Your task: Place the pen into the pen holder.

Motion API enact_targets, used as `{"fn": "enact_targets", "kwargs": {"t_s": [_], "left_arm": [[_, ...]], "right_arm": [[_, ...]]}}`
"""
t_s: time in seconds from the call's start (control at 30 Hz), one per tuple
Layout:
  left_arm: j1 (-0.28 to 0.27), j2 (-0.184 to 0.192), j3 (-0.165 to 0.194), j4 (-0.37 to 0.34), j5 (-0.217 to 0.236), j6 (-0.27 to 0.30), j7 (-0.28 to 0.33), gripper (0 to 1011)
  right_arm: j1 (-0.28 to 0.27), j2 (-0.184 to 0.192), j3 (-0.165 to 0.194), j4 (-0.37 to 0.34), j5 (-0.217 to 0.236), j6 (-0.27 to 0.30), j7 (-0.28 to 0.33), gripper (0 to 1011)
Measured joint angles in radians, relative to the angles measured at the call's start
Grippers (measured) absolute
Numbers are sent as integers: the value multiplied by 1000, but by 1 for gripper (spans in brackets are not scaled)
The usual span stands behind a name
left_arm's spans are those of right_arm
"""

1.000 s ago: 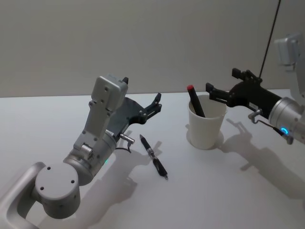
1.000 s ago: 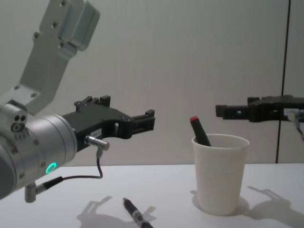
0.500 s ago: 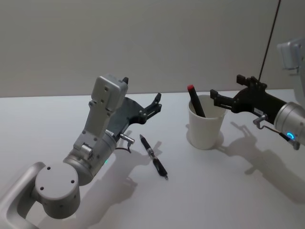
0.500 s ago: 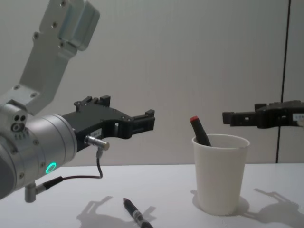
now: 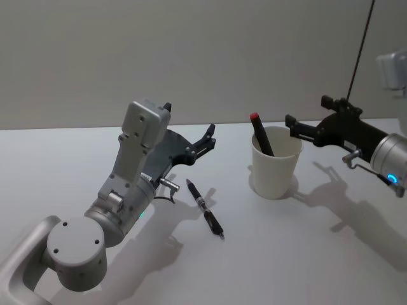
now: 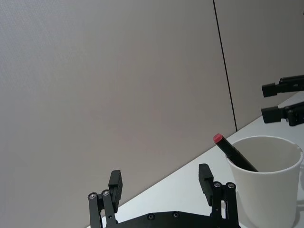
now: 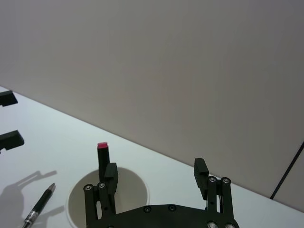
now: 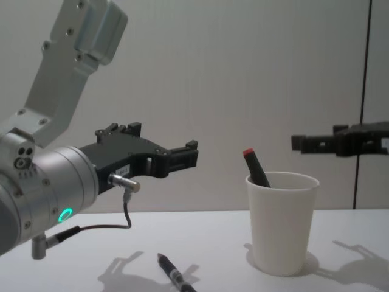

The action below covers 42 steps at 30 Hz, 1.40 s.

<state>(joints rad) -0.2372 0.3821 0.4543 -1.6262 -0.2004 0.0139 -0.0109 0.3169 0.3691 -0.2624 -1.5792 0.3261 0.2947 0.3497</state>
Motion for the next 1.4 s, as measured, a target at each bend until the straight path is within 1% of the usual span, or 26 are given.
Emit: {"fn": "enact_targets", "kwargs": {"t_s": [0.23, 0.43, 0.47, 0.63, 0.8, 1.03, 1.4], "left_arm": [[0, 0, 0, 0, 0, 0, 0, 1001], [0, 0, 0, 0, 0, 0, 0, 1001], [0, 0, 0, 0, 0, 0, 0, 1001], [0, 0, 0, 0, 0, 0, 0, 1001], [0, 0, 0, 0, 0, 0, 0, 1001], [0, 0, 0, 0, 0, 0, 0, 1001], [0, 0, 0, 0, 0, 0, 0, 1001]], "right_arm": [[0, 6, 17, 1, 21, -50, -40, 1002], [-5, 18, 43, 2, 54, -106, -104, 1002], [-5, 18, 43, 2, 54, -106, -104, 1001], [-15, 31, 66, 1, 70, -131, -167, 1001], [-24, 43, 79, 3, 69, -127, -214, 1001], [-38, 63, 100, 16, 49, -96, -274, 1002], [-48, 77, 114, 27, 35, -76, -312, 1001]]}}
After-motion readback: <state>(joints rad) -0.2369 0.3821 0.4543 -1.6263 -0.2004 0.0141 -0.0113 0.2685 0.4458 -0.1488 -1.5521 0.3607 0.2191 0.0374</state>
